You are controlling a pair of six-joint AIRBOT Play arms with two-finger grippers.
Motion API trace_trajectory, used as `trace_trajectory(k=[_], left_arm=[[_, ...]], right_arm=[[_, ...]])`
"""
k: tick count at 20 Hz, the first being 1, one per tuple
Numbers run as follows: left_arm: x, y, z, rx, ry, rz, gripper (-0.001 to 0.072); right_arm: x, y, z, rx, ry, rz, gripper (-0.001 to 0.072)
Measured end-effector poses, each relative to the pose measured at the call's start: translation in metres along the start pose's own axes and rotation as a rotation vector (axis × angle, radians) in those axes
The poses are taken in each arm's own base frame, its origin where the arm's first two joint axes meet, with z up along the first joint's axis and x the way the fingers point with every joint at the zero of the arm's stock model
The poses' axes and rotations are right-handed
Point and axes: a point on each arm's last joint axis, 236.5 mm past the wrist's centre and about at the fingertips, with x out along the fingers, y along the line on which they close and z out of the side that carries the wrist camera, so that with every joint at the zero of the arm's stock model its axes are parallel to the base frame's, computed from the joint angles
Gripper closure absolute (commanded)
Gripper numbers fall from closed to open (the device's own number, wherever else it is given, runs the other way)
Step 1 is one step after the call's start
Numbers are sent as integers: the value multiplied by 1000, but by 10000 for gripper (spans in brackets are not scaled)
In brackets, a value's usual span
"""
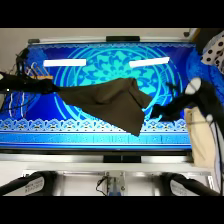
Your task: Fold the shirts.
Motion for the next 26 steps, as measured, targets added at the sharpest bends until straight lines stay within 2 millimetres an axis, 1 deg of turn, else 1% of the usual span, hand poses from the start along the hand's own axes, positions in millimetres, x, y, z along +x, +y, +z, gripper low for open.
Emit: trace_trajectory(k=[1,2,3,5,6,9,13,14,16,17,18,19,20,21,23,24,25,26], left_arm=[[0,0,-1,-1,5,0,672],[-1,0,-3,0,11,-2,672],[-1,-1,-4,0,17,-4,672],[-1,-1,-5,0,22,-6,672],[-1,-1,-6,0,26,-7,672],[-1,-2,-7,0,30,-8,672],[-1,-2,-8,0,32,-9,672],[-1,-2,-8,1,32,-9,672],[-1,-2,-8,1,33,-9,672],[-1,-2,-8,0,33,-9,672],[-1,-2,-8,1,33,-9,672],[-1,-2,-8,0,33,-10,672],[-1,-2,-8,0,33,-9,672],[-1,-2,-8,0,33,-10,672],[-3,-2,-6,3,28,-9,672],[-6,-3,-1,9,15,-7,672],[-12,-5,5,19,-1,-5,672],[-22,-8,15,34,-28,-2,672]], right_arm=[[18,4,-16,51,5,64,140],[35,7,-27,97,4,115,140],[48,9,-34,143,-8,161,140],[65,9,-35,213,-53,213,141],[69,11,-36,238,-65,235,141],[76,8,-27,295,-129,262,141],[86,7,-19,347,-148,288,141],[89,9,-17,349,-151,298,141],[99,21,-17,351,-141,319,143],[103,27,-17,349,-140,326,181],[109,32,-17,341,-141,326,346],[114,37,-16,338,-142,327,540],[117,40,-14,322,-149,320,638],[117,45,-9,307,-164,325,640],[106,60,3,264,-194,358,640],[94,71,9,207,-207,375,640],[76,83,17,137,-227,395,640],[54,93,26,60,-260,403,641]])
